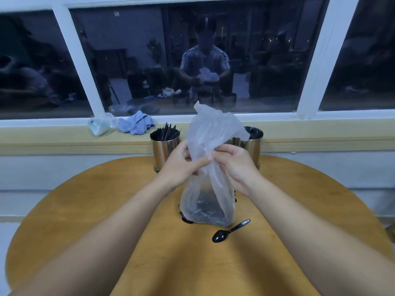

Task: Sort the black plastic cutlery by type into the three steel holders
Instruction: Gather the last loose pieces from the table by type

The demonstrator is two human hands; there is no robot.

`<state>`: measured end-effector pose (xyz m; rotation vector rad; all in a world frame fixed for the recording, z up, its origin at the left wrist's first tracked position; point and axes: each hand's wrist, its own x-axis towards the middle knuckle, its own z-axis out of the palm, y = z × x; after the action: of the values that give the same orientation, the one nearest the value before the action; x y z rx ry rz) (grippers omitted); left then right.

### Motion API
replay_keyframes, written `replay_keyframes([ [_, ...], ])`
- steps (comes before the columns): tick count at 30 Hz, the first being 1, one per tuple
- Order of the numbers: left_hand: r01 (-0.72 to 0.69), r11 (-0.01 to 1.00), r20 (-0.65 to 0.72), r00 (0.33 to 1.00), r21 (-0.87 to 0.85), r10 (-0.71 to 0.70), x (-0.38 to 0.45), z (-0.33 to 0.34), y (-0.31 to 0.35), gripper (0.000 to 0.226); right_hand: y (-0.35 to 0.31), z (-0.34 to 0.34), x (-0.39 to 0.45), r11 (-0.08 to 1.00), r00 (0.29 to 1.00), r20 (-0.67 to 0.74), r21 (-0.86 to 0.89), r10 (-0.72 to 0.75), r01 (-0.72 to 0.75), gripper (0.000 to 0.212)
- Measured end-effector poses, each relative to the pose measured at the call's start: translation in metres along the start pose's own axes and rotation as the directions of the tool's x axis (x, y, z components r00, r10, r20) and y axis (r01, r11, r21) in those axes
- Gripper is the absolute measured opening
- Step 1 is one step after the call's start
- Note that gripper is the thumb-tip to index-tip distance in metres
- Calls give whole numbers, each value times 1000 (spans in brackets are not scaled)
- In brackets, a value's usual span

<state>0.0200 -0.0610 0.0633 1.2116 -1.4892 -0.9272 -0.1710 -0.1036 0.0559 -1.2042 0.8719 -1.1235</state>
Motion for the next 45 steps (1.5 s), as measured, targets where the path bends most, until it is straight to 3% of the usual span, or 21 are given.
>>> replay_keyframes([
  [2, -46, 992, 11, 999, 118, 45, 0, 0, -1, 57, -5, 2, -3, 994, 997, -32, 77, 75, -72, 22],
  [5, -106, 967, -20, 993, 233, 114, 2, 1, 3, 30, -15, 4, -10, 984, 996, -11, 156, 91, -88, 23],
  [8, -92, 964, -121, 985, 251, 125, 3, -2, 9, 23, -18, 2, -16, 998, 1000, -9, -66, -19, 19, 22],
  [11, 23, 998, -228, 974, 66, -8, 4, -7, 8, 28, -11, 0, -34, 869, 983, 111, -461, -144, 179, 58],
  [14, 137, 984, -311, 936, -115, -167, 2, -13, 1, 35, 5, 4, -57, 762, 962, 233, -596, -140, 255, 105],
  [16, 187, 980, -352, 915, -67, -199, -2, -21, -10, 35, 17, 9, -68, 683, 953, 271, -672, -134, 287, 118],
  [19, 228, 956, -341, 927, 183, -156, -17, -34, -23, 19, 32, 19, -77, 438, 877, 309, -774, -369, 457, 103],
  [21, 224, 905, -266, 955, 361, -130, -31, -39, -25, 17, 37, 25, -80, 282, 715, 343, -749, -609, 599, 84],
  [23, 145, 849, -120, 988, 508, -98, -42, -41, -20, 23, 39, 27, -77, 130, 608, 418, -744, -675, 655, 73],
  [24, 96, 839, -31, 995, 536, -94, -46, -41, -17, 25, 38, 28, -76, 95, 627, 446, -763, -638, 639, 71],
  [26, 66, 875, 86, 989, 480, -122, -52, -36, -12, 22, 45, 26, -71, 208, 775, 428, -798, -466, 566, 70],
  [28, 106, 955, 43, 991, 278, -123, -61, -27, -10, 22, 50, 24, -69, 537, 921, 285, -750, -265, 386, 56],
  [29, 120, 981, -21, 993, 154, -118, -67, -20, -7, 25, 51, 23, -68, 693, 964, 192, -669, -186, 267, 41],
  [31, 128, 986, -123, 982, -105, -141, -84, -5, -6, 33, 49, 22, -66, 836, 989, 12, -532, -148, 131, 8],
  [33, 114, 956, -148, 976, -271, -158, -102, 10, -15, 59, 45, 21, -61, 916, 983, -152, -399, -104, 35, 7],
  [35, 46, 956, -135, 987, -291, -88, -117, 26, -27, 84, 42, 28, -63, 986, 976, -216, -150, 35, -68, 6],
  [38, -37, 975, -273, 962, -217, -24, -122, 38, -44, 83, 46, 46, -71, 962, 971, 37, 132, 238, -241, 15],
  [40, -25, 985, -430, 901, -170, -52, -113, 26, -56, 61, 53, 49, -76, 943, 944, 257, 205, 206, -262, 28],
  [42, 10, 998, -485, 874, -70, -43, -99, 2, -75, 42, 62, 43, -76, 979, 937, 319, 98, 141, -180, 32],
  [45, 90, 981, -510, 860, 170, 9, -75, -44, -105, 33, 76, 21, -77, 957, 978, 202, -289, 53, 8, 36],
])
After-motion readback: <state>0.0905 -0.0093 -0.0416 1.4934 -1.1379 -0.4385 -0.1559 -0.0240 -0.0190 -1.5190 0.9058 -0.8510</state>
